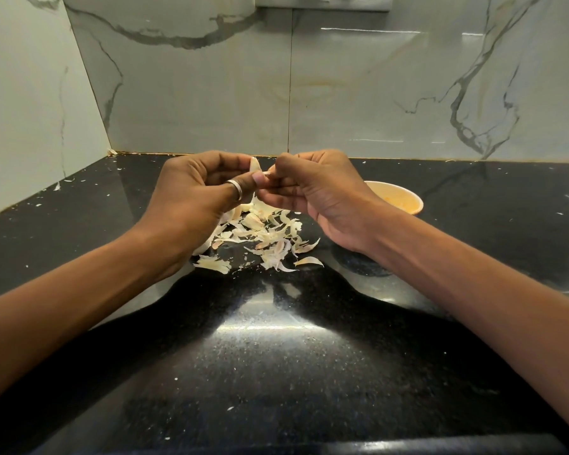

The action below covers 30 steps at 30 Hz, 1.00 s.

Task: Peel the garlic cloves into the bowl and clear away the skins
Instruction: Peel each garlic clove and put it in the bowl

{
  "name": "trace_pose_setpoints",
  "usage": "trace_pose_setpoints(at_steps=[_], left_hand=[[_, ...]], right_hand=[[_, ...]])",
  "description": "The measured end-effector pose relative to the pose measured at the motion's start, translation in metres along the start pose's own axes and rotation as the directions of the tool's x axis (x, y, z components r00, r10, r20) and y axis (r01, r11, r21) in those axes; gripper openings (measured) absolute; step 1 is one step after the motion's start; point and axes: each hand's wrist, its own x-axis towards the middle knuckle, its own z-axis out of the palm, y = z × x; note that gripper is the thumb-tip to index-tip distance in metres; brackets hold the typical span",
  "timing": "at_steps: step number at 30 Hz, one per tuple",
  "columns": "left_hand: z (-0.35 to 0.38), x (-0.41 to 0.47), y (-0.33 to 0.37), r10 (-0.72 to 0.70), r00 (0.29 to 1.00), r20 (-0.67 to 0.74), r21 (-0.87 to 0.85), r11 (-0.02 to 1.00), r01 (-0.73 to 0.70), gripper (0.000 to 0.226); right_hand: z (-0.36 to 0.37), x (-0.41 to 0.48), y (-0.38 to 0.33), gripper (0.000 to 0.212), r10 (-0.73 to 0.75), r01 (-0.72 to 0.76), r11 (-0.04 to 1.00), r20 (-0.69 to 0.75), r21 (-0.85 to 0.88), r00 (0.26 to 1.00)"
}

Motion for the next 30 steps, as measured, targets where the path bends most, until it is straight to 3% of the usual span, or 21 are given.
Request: trace_pose_setpoints(at_steps=[6,12,19,30], left_hand=[[0.0020,0.0013,0.0070,-0.142,0.990,-0.020,-0.339,0.932,0.127,0.033],[-0.0014,0.0054,0.0082,-0.219,0.973,-0.073,-0.446,0.880,0.165,0.016],[-0.0026,0.0049,0.0069,-0.198,0.975,-0.100,-0.234,0.957,0.170,0.024],[0.0005,0.0014,0.0065,-0.132,0.989,-0.066,-0.175,0.977,0.119,0.030]], right_hand=[[0.0005,0.0014,0.0015,0.015,0.001,-0.002,1.000,-0.017,-0.020,1.000],[0.0012,0.0009,0.0003,0.018,0.009,-0.009,1.000,-0.046,-0.004,0.999],[-0.0005,-0.0007,-0.0013,0.014,0.008,-0.009,1.000,-0.074,-0.020,0.997],[-0.0029,-0.0018,-0.0008,0.008,-0.023,0.009,0.982,-0.076,-0.189,0.997]])
